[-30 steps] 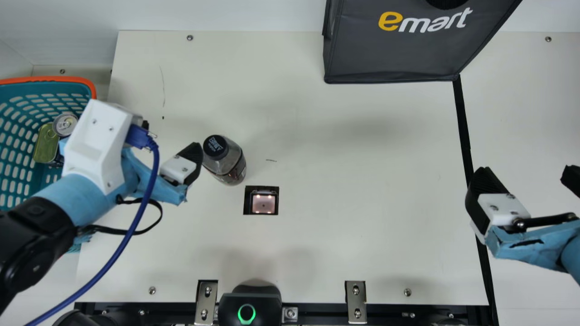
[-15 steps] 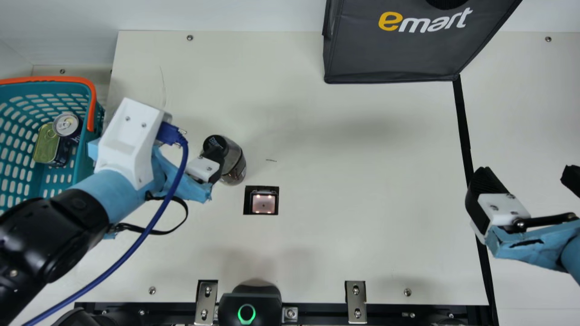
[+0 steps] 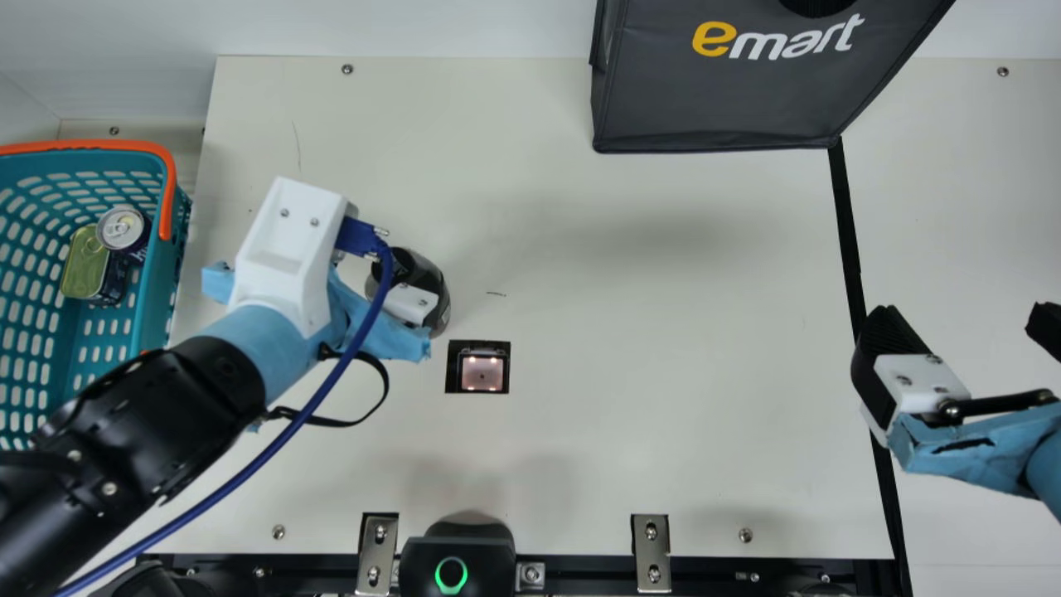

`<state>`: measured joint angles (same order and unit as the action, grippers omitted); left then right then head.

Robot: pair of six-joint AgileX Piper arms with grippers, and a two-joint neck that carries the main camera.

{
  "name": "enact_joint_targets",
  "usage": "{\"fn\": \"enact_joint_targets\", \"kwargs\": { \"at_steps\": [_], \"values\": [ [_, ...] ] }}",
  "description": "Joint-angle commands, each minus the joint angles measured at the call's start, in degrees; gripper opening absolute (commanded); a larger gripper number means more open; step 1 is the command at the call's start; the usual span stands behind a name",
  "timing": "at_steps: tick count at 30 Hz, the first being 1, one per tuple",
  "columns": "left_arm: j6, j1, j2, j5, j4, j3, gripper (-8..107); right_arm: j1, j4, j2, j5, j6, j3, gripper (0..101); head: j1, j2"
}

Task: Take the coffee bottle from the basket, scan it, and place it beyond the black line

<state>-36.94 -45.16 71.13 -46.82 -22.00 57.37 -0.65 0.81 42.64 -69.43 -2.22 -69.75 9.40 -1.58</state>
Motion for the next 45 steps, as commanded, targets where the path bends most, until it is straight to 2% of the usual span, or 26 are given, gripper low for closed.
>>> {"fn": "enact_joint_targets", "kwargs": {
  "at_steps": [1,13,34,45],
  "values": [
    [-1.78,-0.78,0.57,-0.73,-0.73,0.19,90,0.00,0.00,0.00,0.00,0.00,0.00,91,-1.48,0.00],
    [-7.49,-2.29,4.66,-2.96,-3.79,1.45,90,0.00,0.00,0.00,0.00,0.00,0.00,91,-1.48,0.00],
    [-12.26,-2.00,9.23,-3.80,-2.78,4.31,90,0.00,0.00,0.00,0.00,0.00,0.00,91,-1.48,0.00],
    [-12.94,-1.80,9.76,-3.27,-2.25,3.70,17,0.00,0.00,0.00,0.00,0.00,0.00,91,-1.48,0.00]
  ]
}}
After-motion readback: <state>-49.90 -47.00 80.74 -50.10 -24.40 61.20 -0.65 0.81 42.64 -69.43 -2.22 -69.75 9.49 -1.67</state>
